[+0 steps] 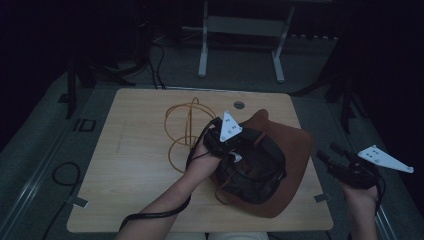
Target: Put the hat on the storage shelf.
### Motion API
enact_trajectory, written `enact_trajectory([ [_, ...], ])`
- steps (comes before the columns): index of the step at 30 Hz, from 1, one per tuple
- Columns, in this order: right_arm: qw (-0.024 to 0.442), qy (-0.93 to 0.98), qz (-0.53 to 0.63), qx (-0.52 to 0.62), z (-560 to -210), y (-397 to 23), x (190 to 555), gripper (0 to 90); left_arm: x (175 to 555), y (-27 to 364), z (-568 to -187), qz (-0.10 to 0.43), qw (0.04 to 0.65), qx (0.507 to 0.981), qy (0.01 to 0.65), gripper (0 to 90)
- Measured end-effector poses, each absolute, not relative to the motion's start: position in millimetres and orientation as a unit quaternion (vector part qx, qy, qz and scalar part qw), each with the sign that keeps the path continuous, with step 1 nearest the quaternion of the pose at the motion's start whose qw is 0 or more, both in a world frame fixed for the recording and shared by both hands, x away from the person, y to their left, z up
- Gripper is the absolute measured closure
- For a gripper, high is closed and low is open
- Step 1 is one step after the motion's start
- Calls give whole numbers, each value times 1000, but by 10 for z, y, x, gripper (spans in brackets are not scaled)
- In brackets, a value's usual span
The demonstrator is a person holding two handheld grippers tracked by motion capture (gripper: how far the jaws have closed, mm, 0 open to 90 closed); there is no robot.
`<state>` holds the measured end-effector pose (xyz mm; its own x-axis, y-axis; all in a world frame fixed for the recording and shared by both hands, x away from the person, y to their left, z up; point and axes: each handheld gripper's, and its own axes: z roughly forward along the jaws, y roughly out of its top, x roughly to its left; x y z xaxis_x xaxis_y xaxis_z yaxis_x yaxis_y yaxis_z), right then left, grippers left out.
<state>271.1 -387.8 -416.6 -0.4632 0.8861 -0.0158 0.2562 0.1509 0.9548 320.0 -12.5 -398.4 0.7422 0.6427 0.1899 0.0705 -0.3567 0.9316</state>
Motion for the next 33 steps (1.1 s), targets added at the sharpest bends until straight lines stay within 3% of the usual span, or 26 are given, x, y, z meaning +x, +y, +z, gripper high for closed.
enact_trajectory([
  [11, 284, 720, 520, 362, -4280, -3687, 2793, 442, 3112, 114, -3988, 236, 609, 740, 161, 860],
  [18, 252, 737, 553, 296, -4200, -3365, 2687, 443, 3066, 194, -3954, 178, 675, 705, 121, 860],
  [27, 206, 738, 607, 208, -4051, -2936, 2576, 441, 3015, 121, -3917, 138, 713, 679, 108, 859],
  [33, 198, 724, 632, 193, -4011, -2864, 2570, 440, 2998, 11, -3913, 124, 715, 680, 106, 859],
])
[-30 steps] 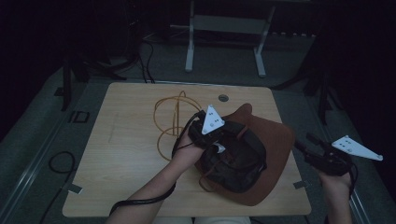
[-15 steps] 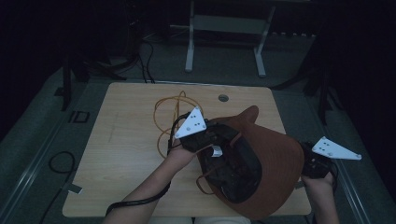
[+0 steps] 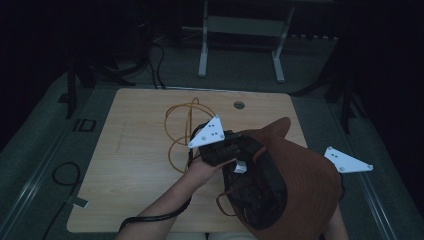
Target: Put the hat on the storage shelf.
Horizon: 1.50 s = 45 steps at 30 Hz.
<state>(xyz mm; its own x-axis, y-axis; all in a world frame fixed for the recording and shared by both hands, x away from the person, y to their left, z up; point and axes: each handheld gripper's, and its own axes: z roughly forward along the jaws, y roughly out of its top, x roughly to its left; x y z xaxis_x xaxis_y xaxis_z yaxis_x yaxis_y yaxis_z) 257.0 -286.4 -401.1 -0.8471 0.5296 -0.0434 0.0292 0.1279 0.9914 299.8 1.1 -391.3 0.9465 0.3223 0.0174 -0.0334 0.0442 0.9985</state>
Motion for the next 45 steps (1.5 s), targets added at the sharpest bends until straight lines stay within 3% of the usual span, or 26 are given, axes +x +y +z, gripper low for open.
enact_trajectory([
  [12, 195, 712, 650, 179, -3959, -2783, 2586, 442, 2959, -200, -3974, 115, 706, 692, 96, 858],
  [22, 183, 703, 659, 198, -4033, -2757, 2652, 733, 2999, -210, -4032, 111, 694, 702, 110, 858],
  [25, 188, 710, 651, 191, -4023, -2728, 2628, 766, 3019, -184, -4051, 101, 697, 701, 106, 857],
  [27, 200, 714, 643, 193, -4007, -2739, 2614, 880, 3020, -178, -4051, 107, 694, 704, 102, 855],
  [31, 198, 715, 642, 194, -3998, -2744, 2599, 885, 3018, -183, -4027, 111, 688, 711, 97, 848],
  [39, 189, 702, 659, 193, -3979, -2832, 2590, 888, 3022, -144, -3975, 116, 684, 714, 94, 710],
  [45, 191, 689, 670, 201, -3935, -2902, 2599, 888, 2999, -114, -3936, 150, 670, 719, 109, 571],
])
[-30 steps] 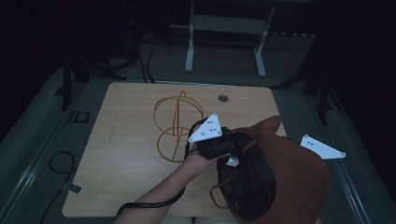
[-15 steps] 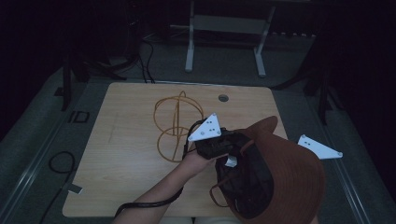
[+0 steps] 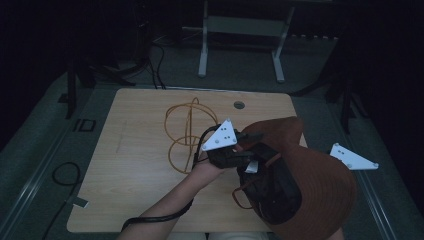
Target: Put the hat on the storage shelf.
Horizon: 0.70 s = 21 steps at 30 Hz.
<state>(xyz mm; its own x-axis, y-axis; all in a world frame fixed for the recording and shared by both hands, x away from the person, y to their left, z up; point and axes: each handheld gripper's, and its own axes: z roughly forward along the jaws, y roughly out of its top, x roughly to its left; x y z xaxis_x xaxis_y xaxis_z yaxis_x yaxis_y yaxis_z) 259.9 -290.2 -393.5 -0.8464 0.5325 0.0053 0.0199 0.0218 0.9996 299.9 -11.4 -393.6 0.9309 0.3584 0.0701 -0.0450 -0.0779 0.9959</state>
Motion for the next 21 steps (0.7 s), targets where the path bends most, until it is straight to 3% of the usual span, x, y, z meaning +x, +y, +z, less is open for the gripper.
enact_trajectory([
  [3, 199, 684, 671, 207, -3902, -2943, 2601, 888, 2991, -67, -3926, 164, 661, 722, 120, 508],
  [16, 219, 665, 668, 251, -3891, -3050, 2697, 887, 2841, 235, -3911, 199, 623, 741, 151, 405],
  [21, 232, 663, 662, 261, -3876, -3049, 2750, 887, 2758, 383, -3902, 213, 618, 740, 160, 278],
])
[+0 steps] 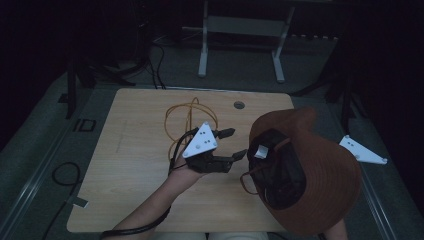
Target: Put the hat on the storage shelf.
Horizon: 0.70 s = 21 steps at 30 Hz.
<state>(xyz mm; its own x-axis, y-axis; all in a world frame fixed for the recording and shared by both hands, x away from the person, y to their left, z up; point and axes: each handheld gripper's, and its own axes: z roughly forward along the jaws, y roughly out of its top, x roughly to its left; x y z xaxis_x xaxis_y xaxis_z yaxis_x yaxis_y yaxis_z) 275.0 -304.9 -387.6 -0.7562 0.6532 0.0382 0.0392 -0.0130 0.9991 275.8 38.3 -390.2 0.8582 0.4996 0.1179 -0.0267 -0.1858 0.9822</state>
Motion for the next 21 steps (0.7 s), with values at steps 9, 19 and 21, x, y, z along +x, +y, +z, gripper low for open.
enact_trajectory([
  [9, 247, 657, 656, 277, -3775, -2976, 2959, 887, 2582, 870, -4047, 239, 612, 728, 194, 143],
  [19, 259, 648, 657, 285, -3622, -2778, 3254, 887, 2361, 1416, -4378, 273, 590, 720, 244, 34],
  [21, 263, 650, 653, 286, -3583, -2698, 3330, 886, 2314, 1525, -4469, 287, 580, 720, 252, 34],
])
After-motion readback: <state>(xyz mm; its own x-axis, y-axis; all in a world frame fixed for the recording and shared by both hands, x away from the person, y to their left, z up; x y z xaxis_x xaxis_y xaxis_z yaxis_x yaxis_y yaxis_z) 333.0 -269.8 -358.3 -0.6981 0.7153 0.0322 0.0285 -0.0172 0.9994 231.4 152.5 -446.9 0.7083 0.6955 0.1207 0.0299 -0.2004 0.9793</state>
